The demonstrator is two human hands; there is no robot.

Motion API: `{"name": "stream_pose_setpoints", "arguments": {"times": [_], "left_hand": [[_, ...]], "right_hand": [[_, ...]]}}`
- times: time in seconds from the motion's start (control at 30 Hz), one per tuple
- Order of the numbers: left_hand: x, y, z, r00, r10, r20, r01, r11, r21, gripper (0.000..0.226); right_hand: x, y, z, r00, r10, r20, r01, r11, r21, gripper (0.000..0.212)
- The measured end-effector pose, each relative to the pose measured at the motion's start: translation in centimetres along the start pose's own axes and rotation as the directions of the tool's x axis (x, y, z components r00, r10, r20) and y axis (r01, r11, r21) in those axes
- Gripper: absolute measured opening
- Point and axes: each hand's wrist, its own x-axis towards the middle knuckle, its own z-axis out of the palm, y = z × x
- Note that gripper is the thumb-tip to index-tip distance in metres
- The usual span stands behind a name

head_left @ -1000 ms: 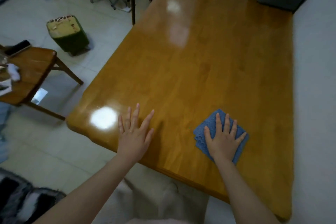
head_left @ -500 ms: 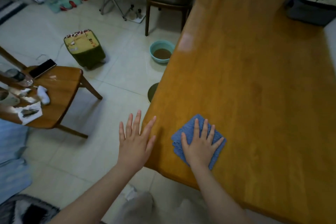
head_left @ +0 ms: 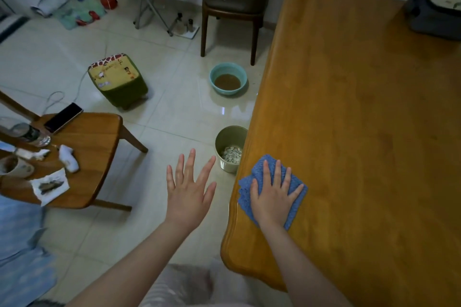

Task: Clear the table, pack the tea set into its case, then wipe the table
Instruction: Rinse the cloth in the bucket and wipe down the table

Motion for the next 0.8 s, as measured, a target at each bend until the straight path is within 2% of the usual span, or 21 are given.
{"name": "stream_pose_setpoints", "arguments": {"times": [0.23,0.37,0.47,0.57,0.8], "left_hand": [[6.3,-6.0,-1.1,0.995,0.057,0.078,-0.056,0.998,-0.007,0.059],[12.3,-10.9,-3.2,0.982,0.167,0.083,-0.168,0.986,-0.004,0.058],[17.0,-14.2,-5.0,0.972,0.204,0.116,-0.206,0.979,0.003,0.058],[21.1,-15.3,-5.7,0.964,0.220,0.150,-0.221,0.975,-0.014,0.061],[34.6,-13.7,-4.9,0.929,0.276,0.245,-0.271,0.961,-0.054,0.065]], "right_hand": [[5.9,-5.5,0.2,0.974,0.227,-0.003,-0.227,0.973,0.048,0.053],[10.7,-9.4,-0.2,0.912,0.405,-0.061,-0.391,0.905,0.166,0.049],[14.2,-11.8,-0.6,0.846,0.523,-0.105,-0.468,0.822,0.325,0.044],[17.0,-12.9,-1.1,0.821,0.549,-0.156,-0.443,0.786,0.431,0.041],[28.7,-15.3,-2.3,0.791,0.520,-0.323,-0.298,0.788,0.539,0.034]]}}
